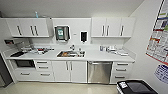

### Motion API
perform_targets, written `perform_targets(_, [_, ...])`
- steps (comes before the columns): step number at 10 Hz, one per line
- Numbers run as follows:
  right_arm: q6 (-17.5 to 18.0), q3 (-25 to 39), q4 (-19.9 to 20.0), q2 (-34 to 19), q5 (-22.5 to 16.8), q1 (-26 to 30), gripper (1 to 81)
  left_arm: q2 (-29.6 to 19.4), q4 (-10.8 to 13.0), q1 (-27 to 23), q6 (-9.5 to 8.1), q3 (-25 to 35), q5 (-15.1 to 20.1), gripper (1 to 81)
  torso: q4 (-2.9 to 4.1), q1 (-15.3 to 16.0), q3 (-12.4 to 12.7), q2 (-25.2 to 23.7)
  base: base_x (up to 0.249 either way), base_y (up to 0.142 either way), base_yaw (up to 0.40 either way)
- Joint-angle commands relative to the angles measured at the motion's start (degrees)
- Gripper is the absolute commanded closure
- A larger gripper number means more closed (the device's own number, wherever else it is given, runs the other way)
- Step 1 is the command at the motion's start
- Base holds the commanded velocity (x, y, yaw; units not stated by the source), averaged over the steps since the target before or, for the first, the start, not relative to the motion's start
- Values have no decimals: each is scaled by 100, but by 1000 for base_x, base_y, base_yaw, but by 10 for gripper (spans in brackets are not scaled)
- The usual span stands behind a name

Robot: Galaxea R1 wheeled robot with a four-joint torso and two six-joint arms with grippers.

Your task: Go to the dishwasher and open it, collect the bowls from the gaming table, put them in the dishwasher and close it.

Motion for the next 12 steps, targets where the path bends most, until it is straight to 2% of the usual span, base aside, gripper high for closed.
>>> perform_targets(1, [-9, 74, 26, -68, -224, 300, 10, -87, 63, -336, 35, 75, 265, 10, 0, 0, 0, 0, 111, 0, 0])
perform_targets(12, [-9, 92, 34, -68, -189, 274, 10, -87, 63, -345, 35, 75, 256, 10, 0, 5, 0, 0, 103, 0, 0])
